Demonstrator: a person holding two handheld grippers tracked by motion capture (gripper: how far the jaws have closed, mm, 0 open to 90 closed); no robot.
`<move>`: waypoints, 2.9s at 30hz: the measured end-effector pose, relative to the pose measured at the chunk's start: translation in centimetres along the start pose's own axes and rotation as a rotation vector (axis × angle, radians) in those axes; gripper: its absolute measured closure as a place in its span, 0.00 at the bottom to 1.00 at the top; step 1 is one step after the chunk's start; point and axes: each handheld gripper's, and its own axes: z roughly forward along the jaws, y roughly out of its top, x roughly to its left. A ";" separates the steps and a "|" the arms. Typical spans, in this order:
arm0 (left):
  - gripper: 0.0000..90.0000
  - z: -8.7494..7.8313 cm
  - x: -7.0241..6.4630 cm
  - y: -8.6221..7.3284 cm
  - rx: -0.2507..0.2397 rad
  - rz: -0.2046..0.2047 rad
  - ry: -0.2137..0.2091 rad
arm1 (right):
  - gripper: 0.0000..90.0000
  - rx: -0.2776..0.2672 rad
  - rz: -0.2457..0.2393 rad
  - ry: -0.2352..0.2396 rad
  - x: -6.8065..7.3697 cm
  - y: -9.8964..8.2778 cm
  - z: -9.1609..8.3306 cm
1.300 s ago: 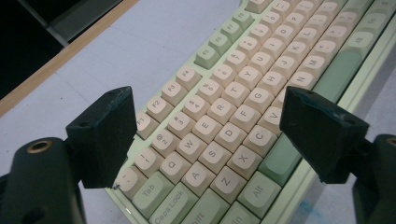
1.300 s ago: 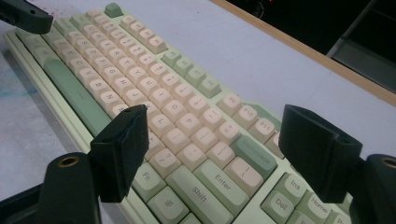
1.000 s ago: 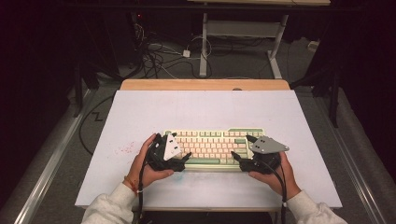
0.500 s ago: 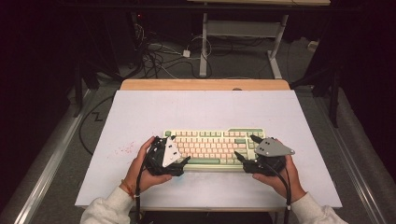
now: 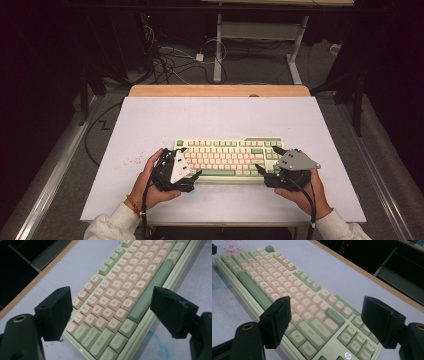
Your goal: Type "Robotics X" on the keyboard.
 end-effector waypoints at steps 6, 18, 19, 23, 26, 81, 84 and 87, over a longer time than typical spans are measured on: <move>0.19 -0.4 0.1 -0.3 0.019 0.011 0.008 | 0.27 0.001 -0.003 -0.002 0.0 -0.1 -0.3; 0.19 -1.1 0.1 -1.2 0.032 0.001 0.019 | 0.27 0.006 -0.022 -0.016 0.2 -0.5 -1.0; 0.19 -1.1 0.1 -1.3 0.034 0.004 0.021 | 0.27 0.007 -0.023 -0.016 0.2 -0.5 -1.0; 0.19 -1.4 0.1 -1.6 0.042 0.007 0.025 | 0.27 0.009 -0.022 -0.019 0.2 -0.7 -1.2; 0.19 -1.7 0.2 -1.9 0.040 0.001 0.025 | 0.27 0.010 -0.022 -0.025 0.1 -0.9 -1.4; 0.18 -2.8 2.1 -8.9 0.143 -0.090 0.073 | 0.26 0.105 0.066 -0.151 -3.2 -7.4 -5.0; 0.18 -2.7 2.1 -9.3 0.158 -0.098 0.069 | 0.25 0.110 0.074 -0.166 -3.5 -7.9 -5.3; 0.18 -2.7 2.2 -9.7 0.171 -0.105 0.063 | 0.25 0.119 0.080 -0.182 -3.6 -8.5 -5.5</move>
